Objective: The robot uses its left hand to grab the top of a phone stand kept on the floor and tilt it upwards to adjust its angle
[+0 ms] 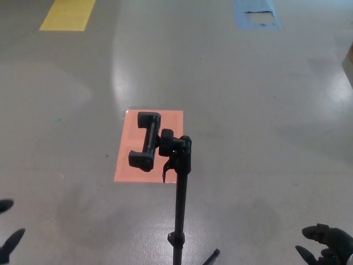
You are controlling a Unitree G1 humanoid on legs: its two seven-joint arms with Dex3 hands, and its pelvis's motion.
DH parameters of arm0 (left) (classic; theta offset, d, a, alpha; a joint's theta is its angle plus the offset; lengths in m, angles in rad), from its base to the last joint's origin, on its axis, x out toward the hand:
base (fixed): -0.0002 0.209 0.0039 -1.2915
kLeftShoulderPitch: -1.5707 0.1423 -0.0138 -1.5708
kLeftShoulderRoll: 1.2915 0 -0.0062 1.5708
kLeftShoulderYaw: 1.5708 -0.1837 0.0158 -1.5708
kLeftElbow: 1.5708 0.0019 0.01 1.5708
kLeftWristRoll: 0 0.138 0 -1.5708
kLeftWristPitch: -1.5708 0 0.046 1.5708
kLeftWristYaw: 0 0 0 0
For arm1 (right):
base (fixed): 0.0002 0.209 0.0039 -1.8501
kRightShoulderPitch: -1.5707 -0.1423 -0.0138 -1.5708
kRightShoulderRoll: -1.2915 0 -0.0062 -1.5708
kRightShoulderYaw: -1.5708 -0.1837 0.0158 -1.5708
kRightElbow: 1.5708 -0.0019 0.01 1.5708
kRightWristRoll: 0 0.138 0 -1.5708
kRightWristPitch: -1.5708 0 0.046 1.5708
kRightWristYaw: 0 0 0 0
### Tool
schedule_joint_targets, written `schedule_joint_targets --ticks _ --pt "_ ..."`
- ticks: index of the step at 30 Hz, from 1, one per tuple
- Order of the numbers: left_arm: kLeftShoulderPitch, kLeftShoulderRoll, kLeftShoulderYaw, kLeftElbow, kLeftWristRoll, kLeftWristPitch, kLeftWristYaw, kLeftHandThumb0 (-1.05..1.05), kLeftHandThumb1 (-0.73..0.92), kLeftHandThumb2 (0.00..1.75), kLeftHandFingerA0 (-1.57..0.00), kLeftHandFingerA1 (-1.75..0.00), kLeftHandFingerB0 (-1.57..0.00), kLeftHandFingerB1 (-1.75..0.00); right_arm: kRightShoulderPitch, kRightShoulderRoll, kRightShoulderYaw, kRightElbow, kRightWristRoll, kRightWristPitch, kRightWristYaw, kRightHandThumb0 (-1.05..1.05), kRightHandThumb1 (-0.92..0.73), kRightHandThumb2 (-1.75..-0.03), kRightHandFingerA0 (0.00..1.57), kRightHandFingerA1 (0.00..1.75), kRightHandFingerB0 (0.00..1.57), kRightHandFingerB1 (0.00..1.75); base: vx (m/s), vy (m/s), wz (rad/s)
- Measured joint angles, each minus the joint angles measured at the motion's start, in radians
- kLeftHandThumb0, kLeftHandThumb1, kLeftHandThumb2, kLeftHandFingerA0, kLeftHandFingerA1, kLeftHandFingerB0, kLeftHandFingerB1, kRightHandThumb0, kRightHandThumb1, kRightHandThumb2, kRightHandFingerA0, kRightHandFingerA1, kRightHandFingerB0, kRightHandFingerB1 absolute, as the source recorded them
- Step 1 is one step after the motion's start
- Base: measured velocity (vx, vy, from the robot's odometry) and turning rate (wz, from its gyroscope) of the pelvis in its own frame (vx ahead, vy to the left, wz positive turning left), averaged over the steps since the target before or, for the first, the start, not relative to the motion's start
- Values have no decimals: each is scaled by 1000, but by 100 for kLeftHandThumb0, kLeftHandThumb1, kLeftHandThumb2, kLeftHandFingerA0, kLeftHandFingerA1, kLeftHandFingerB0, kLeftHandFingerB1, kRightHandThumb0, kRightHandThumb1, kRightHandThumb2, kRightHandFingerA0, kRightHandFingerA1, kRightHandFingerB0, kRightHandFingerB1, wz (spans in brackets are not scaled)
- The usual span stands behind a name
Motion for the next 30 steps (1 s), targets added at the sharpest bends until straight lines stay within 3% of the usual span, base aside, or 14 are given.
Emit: schedule_joint_targets --ticks 1,3,5,6,7,8,9,10,16,17,20,26,27,30 --pt "-1 4 -3 -11 2 -7 3 -83 68 105 -11 -44 0 -29 0 0 0 0 0 0 0 -66 -66 -98 6 43 4 39 0 0 0" --pt "-8 21 -15 -56 10 -32 12 -82 68 104 -11 -43 0 -29 0 0 -1 0 0 -2 2 -80 -71 -95 0 37 6 34 0 0 0" --pt "-16 43 -23 -118 18 -59 15 -81 68 104 -11 -43 -2 -30 -3 0 -4 0 1 -3 3 -72 -68 -98 0 39 11 37 0 0 0" --pt "-19 51 -24 -137 20 -68 16 -81 68 104 -11 -43 -3 -30 -5 0 -5 0 1 -3 4 -65 -87 -66 11 28 14 23 0 0 0" --pt "-23 62 -26 -162 22 -79 16 -81 68 104 -11 -43 -3 -30 -8 0 -6 0 1 -4 5 -65 -87 -66 11 28 14 23 0 0 0" --pt "-26 75 -28 -192 26 -91 18 -79 85 65 -18 -28 -9 -25 -12 -1 -6 0 1 -4 6 -70 -68 -99 0 39 13 38 0 0 0" --pt "-27 80 -29 -205 27 -97 18 -79 85 65 -18 -28 -9 -25 -13 -1 -6 0 1 -4 6 -70 -68 -99 0 39 13 38 0 0 0" --pt "-26 85 -30 -222 29 -101 18 -81 70 99 -13 -41 -5 -30 -15 -1 -6 0 0 -4 6 -64 -87 -67 11 27 13 23 0 0 0" --pt "-14 122 -31 -389 37 -131 14 -84 69 106 -10 -42 -2 -26 -35 -3 0 3 -4 -4 7 -66 -85 -67 11 26 13 23 0 0 0" --pt "-10 128 -32 -422 38 -132 11 -83 69 106 -11 -42 0 -25 -39 -3 0 3 -5 -4 8 -73 -69 -98 0 39 11 36 0 0 0" --pt "7 140 -34 -512 41 -132 0 -79 68 106 -3 -36 -2 -24 -42 -4 0 4 -5 -4 9 -74 -69 -99 0 39 11 36 0 0 0" --pt "22 177 -53 -680 71 -134 -22 -89 77 112 -9 -24 -1 -16 -47 -5 -2 7 -4 -4 12 -76 -70 -97 0 38 9 35 0 0 0" --pt "21 182 -59 -708 81 -136 -23 -91 77 111 -10 -24 -4 -16 -48 -5 -4 7 -4 -4 13 -66 -86 -66 11 27 13 23 0 0 0" --pt "21 200 -72 -763 113 -138 -24 -91 76 111 -9 -24 -6 -17 -51 -6 -5 7 -4 -4 17 -66 -84 -67 11 25 13 23 0 0 0"
